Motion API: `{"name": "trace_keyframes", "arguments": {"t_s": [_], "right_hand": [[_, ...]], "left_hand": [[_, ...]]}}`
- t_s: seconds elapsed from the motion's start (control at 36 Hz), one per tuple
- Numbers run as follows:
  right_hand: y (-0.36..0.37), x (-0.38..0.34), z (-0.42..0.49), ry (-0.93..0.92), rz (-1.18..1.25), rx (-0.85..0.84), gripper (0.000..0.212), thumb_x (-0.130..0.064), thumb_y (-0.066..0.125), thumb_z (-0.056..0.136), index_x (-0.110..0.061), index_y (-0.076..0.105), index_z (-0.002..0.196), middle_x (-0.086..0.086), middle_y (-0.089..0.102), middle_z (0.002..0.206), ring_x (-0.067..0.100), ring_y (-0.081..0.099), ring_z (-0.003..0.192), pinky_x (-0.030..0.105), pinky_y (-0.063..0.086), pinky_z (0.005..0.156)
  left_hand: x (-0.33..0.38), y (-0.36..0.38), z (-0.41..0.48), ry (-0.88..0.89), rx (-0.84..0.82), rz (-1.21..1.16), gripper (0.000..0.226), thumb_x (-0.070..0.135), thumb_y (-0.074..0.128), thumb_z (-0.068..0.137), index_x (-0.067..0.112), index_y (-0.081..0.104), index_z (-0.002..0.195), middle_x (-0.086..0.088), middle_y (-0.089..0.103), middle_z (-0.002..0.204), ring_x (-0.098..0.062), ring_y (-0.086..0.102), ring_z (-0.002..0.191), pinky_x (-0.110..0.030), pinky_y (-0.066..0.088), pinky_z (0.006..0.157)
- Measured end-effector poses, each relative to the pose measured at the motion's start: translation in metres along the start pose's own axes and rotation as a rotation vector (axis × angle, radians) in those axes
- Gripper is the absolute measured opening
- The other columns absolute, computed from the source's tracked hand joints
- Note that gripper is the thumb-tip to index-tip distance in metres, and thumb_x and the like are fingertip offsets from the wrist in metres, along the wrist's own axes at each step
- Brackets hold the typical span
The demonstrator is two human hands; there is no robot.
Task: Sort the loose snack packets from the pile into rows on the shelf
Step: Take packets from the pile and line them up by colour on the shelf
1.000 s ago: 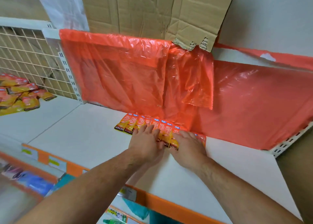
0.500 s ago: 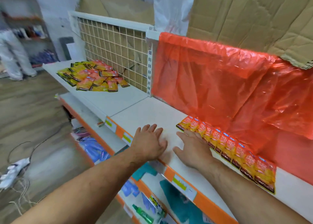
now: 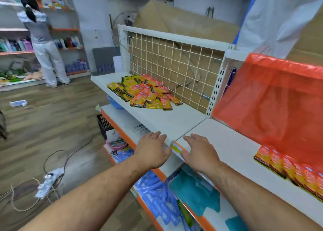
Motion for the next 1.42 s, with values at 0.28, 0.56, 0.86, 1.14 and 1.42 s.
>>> {"name": "trace_keyframes", "arguments": {"t_s": [0.28, 0.56, 0.86, 1.14, 1.42], "right_hand": [[0.021, -0.050, 0.088, -0.066, -0.016, -0.037, 0.062, -0.047, 0.050, 0.094, -0.032, 0.033, 0.152, 0.000, 0.028, 0.160, 0.022, 0.022, 0.146, 0.037, 0.027, 0.117], [0.039, -0.065, 0.223, -0.135, -0.005, -0.031, 0.063, -0.050, 0.053, 0.093, -0.032, 0.036, 0.150, -0.001, 0.031, 0.158, 0.023, 0.027, 0.144, 0.038, 0.034, 0.112], [0.037, -0.059, 0.334, -0.158, -0.003, -0.029, 0.054, -0.048, 0.054, 0.091, -0.026, 0.048, 0.140, -0.001, 0.050, 0.138, 0.024, 0.042, 0.131, 0.037, 0.045, 0.099], [0.033, -0.032, 0.374, 0.167, 0.092, 0.003, 0.052, -0.037, 0.060, 0.088, -0.022, 0.044, 0.136, 0.006, 0.051, 0.132, 0.029, 0.052, 0.122, 0.038, 0.050, 0.083], [0.036, -0.013, 0.392, 0.292, 0.124, -0.080, 0.067, -0.049, 0.076, 0.073, -0.015, 0.050, 0.125, 0.006, 0.057, 0.126, 0.028, 0.060, 0.113, 0.036, 0.049, 0.082]], "left_hand": [[-0.079, 0.013, 0.046, -0.066, 0.011, -0.034, 0.069, 0.059, 0.029, 0.087, 0.021, 0.046, 0.142, -0.001, 0.049, 0.144, -0.023, 0.043, 0.132, -0.040, 0.035, 0.109], [-0.134, 0.019, 0.149, -0.151, -0.003, -0.012, 0.061, 0.054, 0.042, 0.094, 0.022, 0.042, 0.145, -0.004, 0.042, 0.150, -0.024, 0.037, 0.138, -0.039, 0.029, 0.114], [-0.164, 0.015, 0.247, -0.193, -0.012, -0.074, 0.049, 0.044, 0.046, 0.094, 0.014, 0.051, 0.133, -0.009, 0.053, 0.133, -0.029, 0.044, 0.127, -0.036, 0.037, 0.105], [-0.194, 0.023, 0.302, -0.377, 0.022, -0.092, 0.024, 0.030, 0.049, 0.091, 0.012, 0.053, 0.106, -0.014, 0.061, 0.104, -0.033, 0.057, 0.097, -0.037, 0.044, 0.070], [-0.207, 0.031, 0.316, -0.555, 0.007, -0.161, 0.047, 0.023, 0.061, 0.087, 0.002, 0.043, 0.125, -0.020, 0.048, 0.122, -0.039, 0.053, 0.111, -0.042, 0.048, 0.084]]}}
Point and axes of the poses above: each hand's wrist, its own z-axis towards the middle knuckle, its own y-axis out of the palm, x = y × z, the point moved 4 cm from there along z, towards the middle knuckle
